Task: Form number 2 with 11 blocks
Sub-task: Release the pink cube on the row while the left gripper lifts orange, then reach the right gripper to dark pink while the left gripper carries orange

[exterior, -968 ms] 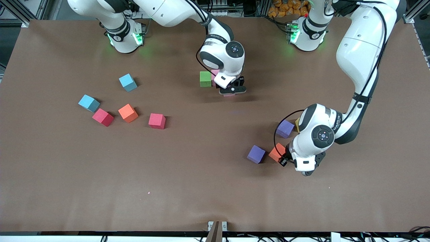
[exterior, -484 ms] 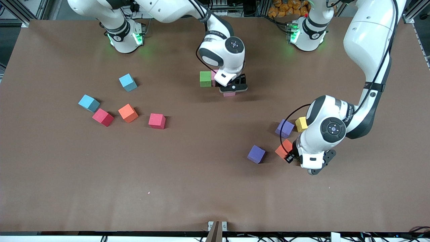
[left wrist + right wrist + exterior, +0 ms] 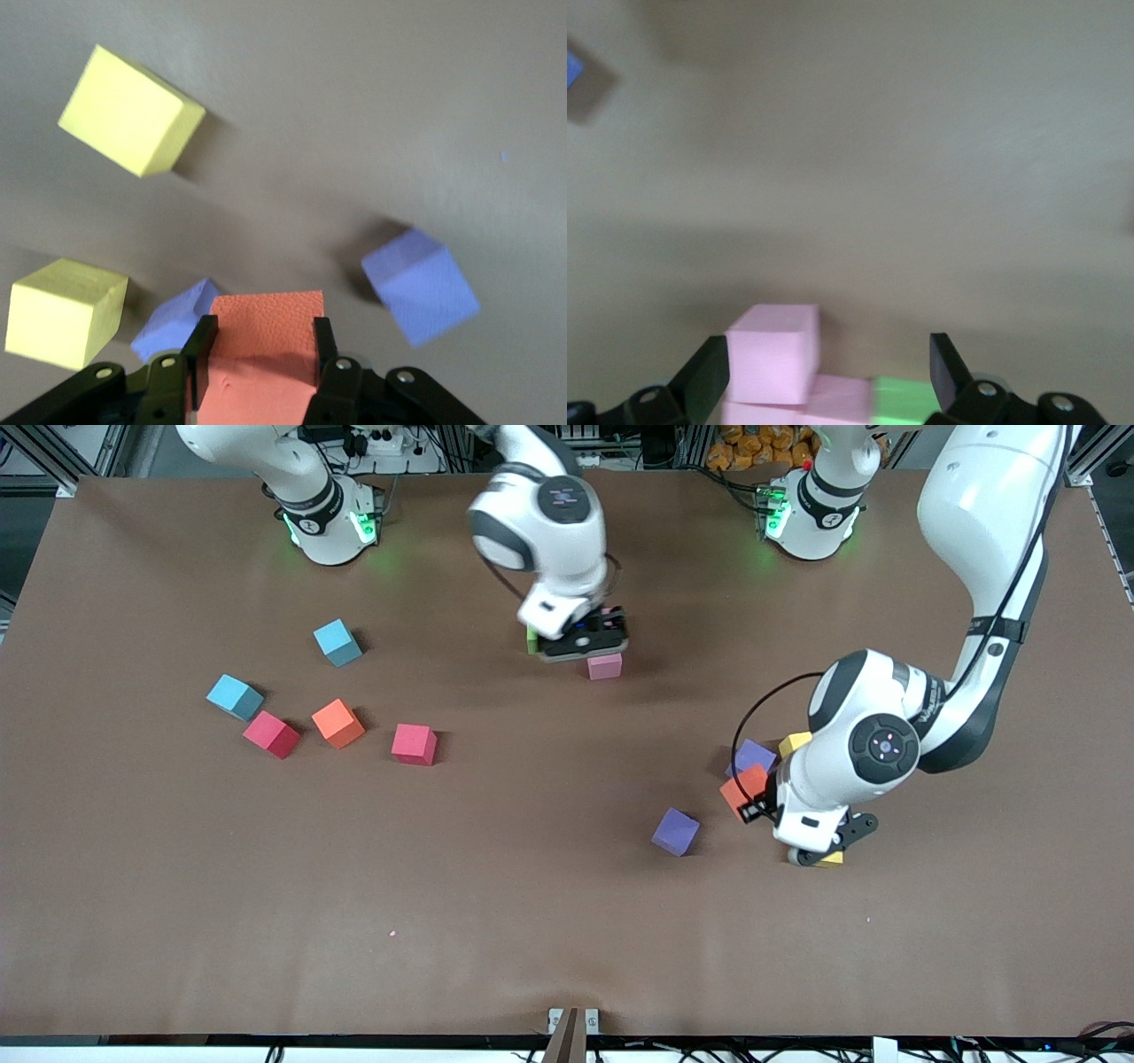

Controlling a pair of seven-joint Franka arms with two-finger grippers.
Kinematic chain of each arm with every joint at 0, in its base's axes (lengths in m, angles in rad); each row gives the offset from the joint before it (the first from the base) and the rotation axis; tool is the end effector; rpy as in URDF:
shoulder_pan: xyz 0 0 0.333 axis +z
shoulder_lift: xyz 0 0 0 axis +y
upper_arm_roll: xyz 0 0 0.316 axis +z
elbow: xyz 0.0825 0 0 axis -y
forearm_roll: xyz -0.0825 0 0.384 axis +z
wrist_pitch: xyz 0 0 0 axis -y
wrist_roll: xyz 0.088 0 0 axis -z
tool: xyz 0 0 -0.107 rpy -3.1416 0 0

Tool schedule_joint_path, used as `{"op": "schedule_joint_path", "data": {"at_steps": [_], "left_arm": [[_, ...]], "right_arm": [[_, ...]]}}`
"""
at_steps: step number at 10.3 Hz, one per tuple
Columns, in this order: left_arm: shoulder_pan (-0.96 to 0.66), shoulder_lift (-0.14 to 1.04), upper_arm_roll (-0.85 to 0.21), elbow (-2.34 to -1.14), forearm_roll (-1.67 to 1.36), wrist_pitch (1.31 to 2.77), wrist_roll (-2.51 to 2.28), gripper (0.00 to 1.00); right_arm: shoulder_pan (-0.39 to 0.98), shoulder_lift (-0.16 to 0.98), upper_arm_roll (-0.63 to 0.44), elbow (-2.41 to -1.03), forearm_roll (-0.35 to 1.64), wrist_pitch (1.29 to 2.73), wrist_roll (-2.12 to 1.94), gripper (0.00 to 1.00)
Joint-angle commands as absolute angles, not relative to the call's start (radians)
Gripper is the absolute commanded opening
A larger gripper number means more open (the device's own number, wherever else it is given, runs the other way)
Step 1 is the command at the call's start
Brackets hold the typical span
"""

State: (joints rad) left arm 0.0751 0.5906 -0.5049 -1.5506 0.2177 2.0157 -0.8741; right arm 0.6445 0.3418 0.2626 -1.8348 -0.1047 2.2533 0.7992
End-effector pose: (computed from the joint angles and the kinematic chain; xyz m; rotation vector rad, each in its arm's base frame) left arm 0.6496 -0.2269 0.3333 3.0382 0.6331 -0.1354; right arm 0.4069 0.4967 0.3590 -3.0621 -0.2331 -0.0884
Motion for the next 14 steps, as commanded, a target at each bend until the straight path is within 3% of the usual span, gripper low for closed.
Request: {"op": "schedule_joint_path", "data": {"at_steps": [1, 3, 6, 8, 10, 14], "left_arm": [[0.101, 0.54, -0.566, -1.656, 0.196, 2.01, -0.787, 0.37], [0.101, 0.528, -0.624, -1.696, 0.202, 2.009, -0.772, 0.38], [0.101, 0.444, -0.685, -1.816, 0.196, 2.052, -0.788, 0.38], [0.101, 0.417, -0.724, -1.95, 0.198, 2.218, -0.819, 0.38], [0.078, 0.409, -0.724, -2.04, 0.212, 2.365, -0.821, 0.38], [-0.001, 0.46, -0.724, -2.029, 0.293, 2.37, -0.845, 0.37]], "right_arm": [[0.513, 0.168, 0.282, -1.97, -0.046, 2.173, 0.547, 1.0], [0.416, 0.109, 0.281, -1.986, -0.046, 2.064, 0.374, 1.0], [0.264, 0.051, 0.279, -2.072, -0.058, 2.062, 0.047, 1.0], [0.165, 0.057, 0.279, -2.091, -0.06, 2.066, -0.102, 1.0], [0.137, 0.064, 0.279, -2.133, -0.06, 2.135, -0.22, 1.0], [0.095, 0.129, 0.282, -2.247, -0.057, 2.356, -0.64, 1.0]]}}
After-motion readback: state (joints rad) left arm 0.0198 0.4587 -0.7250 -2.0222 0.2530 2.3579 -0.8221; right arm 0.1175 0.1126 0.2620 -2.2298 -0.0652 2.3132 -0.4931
